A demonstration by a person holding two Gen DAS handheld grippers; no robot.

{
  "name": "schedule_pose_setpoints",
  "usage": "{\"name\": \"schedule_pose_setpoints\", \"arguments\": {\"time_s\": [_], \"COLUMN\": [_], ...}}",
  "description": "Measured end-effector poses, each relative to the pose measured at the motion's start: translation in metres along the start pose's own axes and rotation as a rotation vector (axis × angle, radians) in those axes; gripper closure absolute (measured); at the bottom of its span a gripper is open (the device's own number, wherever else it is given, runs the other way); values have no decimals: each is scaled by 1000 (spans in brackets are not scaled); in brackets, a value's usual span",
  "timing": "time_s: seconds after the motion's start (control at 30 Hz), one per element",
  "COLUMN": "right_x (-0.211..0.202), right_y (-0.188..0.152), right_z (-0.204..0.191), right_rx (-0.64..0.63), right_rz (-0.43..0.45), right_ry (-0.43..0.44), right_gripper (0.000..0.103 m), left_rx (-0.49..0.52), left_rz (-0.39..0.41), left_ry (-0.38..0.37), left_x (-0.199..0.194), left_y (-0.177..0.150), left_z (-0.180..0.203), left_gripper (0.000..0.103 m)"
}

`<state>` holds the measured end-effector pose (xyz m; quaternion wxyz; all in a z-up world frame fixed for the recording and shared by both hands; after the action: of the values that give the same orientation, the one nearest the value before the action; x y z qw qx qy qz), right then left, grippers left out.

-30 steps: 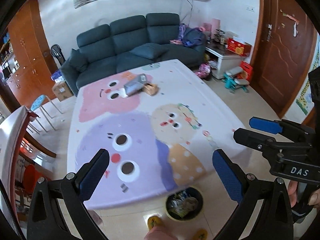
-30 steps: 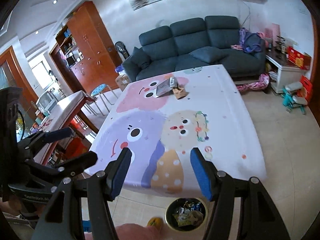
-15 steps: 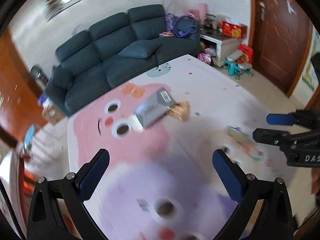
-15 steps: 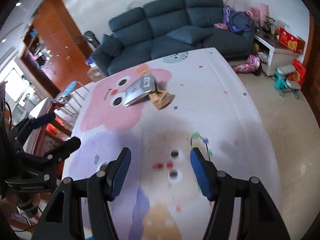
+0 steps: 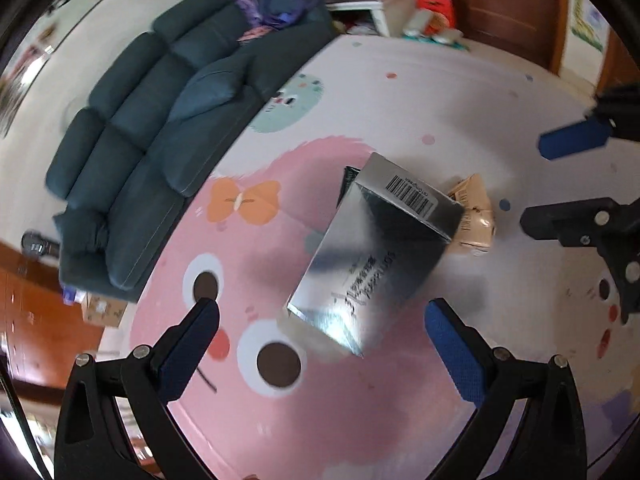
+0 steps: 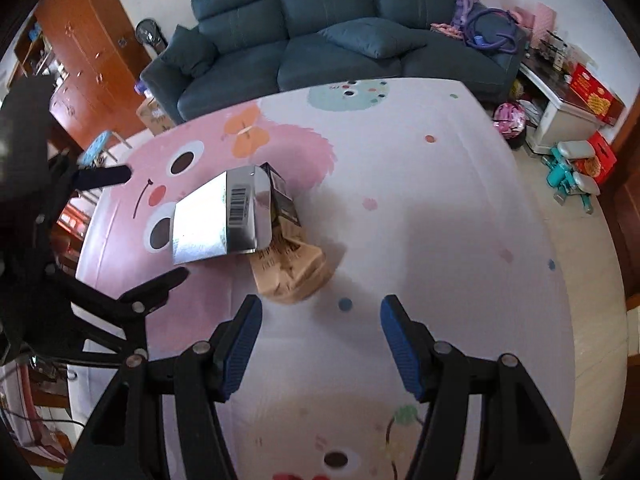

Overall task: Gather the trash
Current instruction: 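Grasp the silver earplugs box with the left tool while the right grasps the brown milk carton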

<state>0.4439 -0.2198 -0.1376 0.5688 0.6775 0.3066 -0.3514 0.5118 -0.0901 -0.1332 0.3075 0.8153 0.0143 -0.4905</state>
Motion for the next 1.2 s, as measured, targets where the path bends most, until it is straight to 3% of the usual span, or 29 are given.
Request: {"name": "schedule_pose_setpoints", "arguments": {"time_s": [0.3, 0.53, 0.67, 0.73, 0.87, 1.2], "right_x": [30, 52, 56, 55, 48, 4], "right_y": [4, 7, 8, 6, -1, -38], "right_z": [-24, -21, -18, -18, -19, -11], "right_rx": [-88, -49, -17, -21, -21, 124], "right_rz": [-49, -76, -76, -75, -74, -50], "right_ry": [38, 67, 83, 82, 74, 114], "right_gripper": [41, 41, 41, 48, 49, 51], "left_rx": [104, 131, 49, -32, -141, -442], "left_rz": [-54, -74, -112, -128, -125, -114], "left_ry": [-164, -204, -262, -292, -297, -281], "left_x": [36, 56, 62, 63, 55, 3], "left_y": [4, 8, 8, 7, -1, -41], "left_z": [8, 6, 5, 2, -2, 13], "left_gripper": [1, 3, 39, 40, 40, 40]}}
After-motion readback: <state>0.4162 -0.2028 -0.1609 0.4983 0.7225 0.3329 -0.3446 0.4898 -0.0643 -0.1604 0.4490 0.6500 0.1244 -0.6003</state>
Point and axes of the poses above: each gripper's, at about its wrist camera, not at the fingertips, and x roughly the way its jaws point, z to its right, y to its top, the point moved 6 cm from there along x, roughly the way its jaws point, and after that the axes turned 10 degrees about z, right-handed, at the moved point
